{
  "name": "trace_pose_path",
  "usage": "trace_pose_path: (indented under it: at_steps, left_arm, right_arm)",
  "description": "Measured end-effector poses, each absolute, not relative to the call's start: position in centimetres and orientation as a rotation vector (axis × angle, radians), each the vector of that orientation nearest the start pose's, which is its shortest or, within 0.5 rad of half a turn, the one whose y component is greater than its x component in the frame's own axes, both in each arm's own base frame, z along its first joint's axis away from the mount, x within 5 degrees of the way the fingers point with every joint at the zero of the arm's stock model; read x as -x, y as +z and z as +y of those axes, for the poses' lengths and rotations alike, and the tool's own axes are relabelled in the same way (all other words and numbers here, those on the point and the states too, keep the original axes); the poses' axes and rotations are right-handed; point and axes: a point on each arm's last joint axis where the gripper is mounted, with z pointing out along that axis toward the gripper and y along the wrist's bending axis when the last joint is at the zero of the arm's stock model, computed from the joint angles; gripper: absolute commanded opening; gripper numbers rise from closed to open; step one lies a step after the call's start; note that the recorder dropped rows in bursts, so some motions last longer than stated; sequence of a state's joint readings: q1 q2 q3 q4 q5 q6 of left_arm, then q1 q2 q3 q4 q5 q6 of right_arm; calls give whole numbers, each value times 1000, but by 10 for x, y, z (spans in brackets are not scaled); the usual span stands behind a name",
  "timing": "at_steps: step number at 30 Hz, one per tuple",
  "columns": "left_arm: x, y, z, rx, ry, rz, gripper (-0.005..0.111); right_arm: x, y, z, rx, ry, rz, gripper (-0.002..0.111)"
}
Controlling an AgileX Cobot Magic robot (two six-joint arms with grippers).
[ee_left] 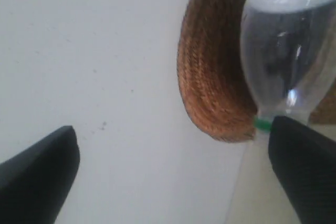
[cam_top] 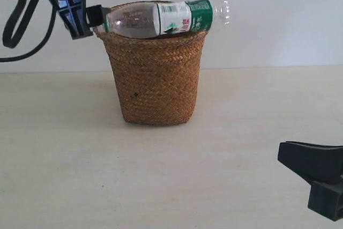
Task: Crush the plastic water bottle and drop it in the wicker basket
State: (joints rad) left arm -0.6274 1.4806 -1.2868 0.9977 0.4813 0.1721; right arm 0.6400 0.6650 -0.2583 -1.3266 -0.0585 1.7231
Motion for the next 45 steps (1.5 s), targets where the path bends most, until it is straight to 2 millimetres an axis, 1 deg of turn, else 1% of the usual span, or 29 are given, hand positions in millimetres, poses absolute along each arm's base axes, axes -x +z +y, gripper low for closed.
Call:
trace_pose_path:
  at_steps: [3,6,10,16,18,19,20,21,22,23,26,29,33,36,38,42,45]
  left_arm:
    - [-303,359,-167,-1336,765,1586,89]
    - [-303,355,-162,-1326,805,1663,89]
    - [-298,356,-158,-1291,771,1728,89]
    - [-290,364,-155,-1238,698,1764,89]
    - [-287,364,-153,-1225,684,1790,87]
    - [-286,364,-152,-1219,672,1808,84]
    - [-285,362,-152,-1213,661,1831,80]
    - [-284,362,-151,-1208,655,1850,74]
    - [-283,360,-151,-1207,647,1874,66]
    - [-282,359,-150,-1207,639,1901,54]
    - [-278,353,-148,-1220,602,1989,5]
    - [-272,346,-151,-1223,493,2085,4]
    - [-262,338,-161,-1235,269,2182,4]
    - [-250,336,-170,-1286,111,2191,4]
    - [-236,337,-179,-1339,1,2169,4]
    - [-199,341,-193,-1423,-213,2111,4]
    - [-173,334,-197,-1476,-329,2102,4]
  right_arm:
    - [-103,243,85,289,773,1925,1]
    - [-103,243,85,292,773,1924,1]
    - [-103,243,85,297,770,1923,1]
    - [-103,243,85,299,762,1922,1]
    - [-103,243,84,294,755,1924,1]
    - [-103,243,84,294,755,1924,1]
    - [-103,243,84,293,753,1924,1]
    - [-104,242,84,293,750,1924,1]
    - [-104,242,84,294,750,1924,1]
    - [-104,242,84,296,749,1923,1]
    - [-104,242,84,292,744,1924,1]
    - [-105,242,83,283,731,1927,1]
    - [-106,241,80,262,700,1932,1]
    - [-107,241,79,250,678,1935,1]
    - [-107,241,78,248,673,1934,1]
    - [-107,241,78,251,669,1933,1]
    - [-106,243,76,245,665,1916,1]
